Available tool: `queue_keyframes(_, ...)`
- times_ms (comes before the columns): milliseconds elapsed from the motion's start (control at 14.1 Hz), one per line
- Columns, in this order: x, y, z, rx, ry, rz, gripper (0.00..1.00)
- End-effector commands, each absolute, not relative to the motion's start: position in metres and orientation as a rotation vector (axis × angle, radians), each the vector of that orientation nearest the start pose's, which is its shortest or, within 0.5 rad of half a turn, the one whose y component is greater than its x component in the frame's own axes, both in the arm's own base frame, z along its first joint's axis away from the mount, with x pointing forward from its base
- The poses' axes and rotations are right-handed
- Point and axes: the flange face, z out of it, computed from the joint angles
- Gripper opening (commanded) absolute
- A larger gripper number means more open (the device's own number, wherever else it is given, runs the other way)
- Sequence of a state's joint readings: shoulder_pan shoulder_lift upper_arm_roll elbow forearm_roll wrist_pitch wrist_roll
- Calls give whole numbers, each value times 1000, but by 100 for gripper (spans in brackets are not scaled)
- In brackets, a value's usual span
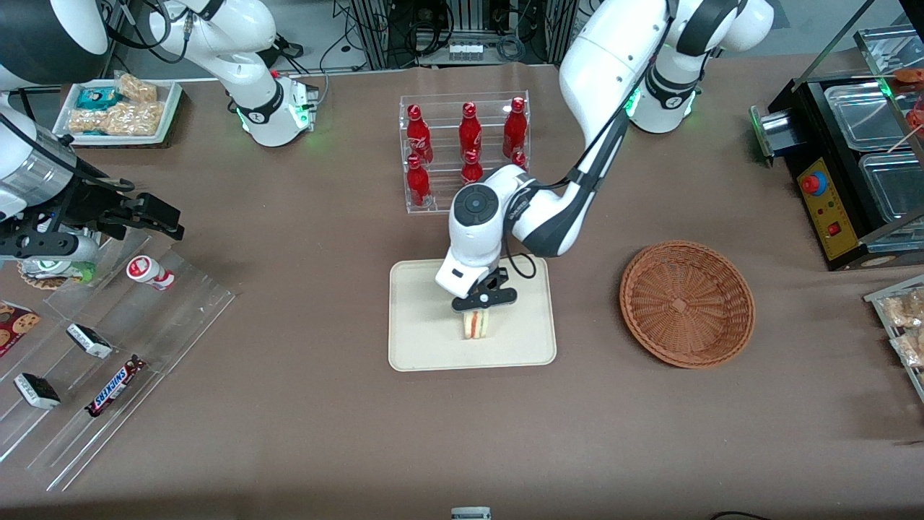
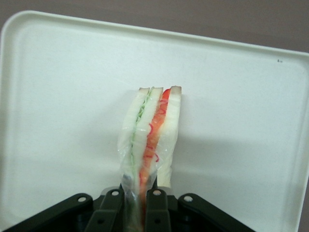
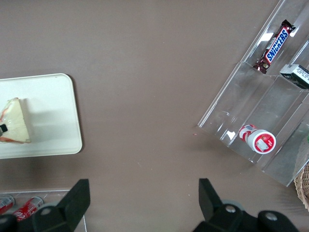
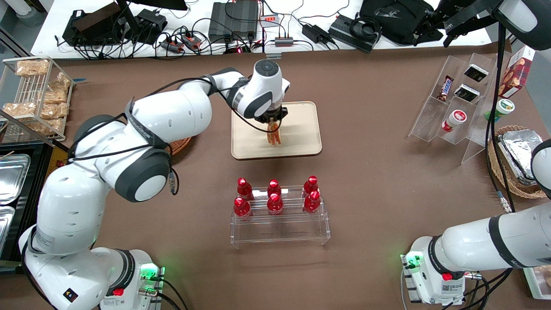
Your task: Place sandwich from basket to tray
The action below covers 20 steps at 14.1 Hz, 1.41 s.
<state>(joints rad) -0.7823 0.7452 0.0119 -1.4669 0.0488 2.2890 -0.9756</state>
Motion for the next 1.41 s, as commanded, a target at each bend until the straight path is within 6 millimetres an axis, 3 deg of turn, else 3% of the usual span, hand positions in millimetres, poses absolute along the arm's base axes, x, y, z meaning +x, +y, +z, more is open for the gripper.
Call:
queue_keyframes(0, 520, -523, 243, -3168, -258, -184, 17)
queue_keyframes(71, 520, -522, 243, -3167, -266, -185, 49)
queue_keyframes(141, 522, -521, 251, -3168, -266, -201, 99)
queue_keyframes(354, 527, -511, 309, -3171, -290, -214, 100)
queue_keyframes(566, 540, -473, 392, -3151, -378, -204, 100)
queue_keyframes(707, 535, -453, 444, -3137, -407, -197, 100)
queue_keyframes(778, 530, -444, 459, -3114, -420, -162, 100)
queue_keyframes(848, 529, -430, 470, -3080, -445, -130, 100)
queue_keyframes(1061, 549, -386, 467, -3027, -537, -111, 100)
queue_keyframes(1202, 561, -337, 473, -3020, -500, -97, 100)
queue_keyframes(1343, 575, -274, 486, -3063, -480, -32, 100)
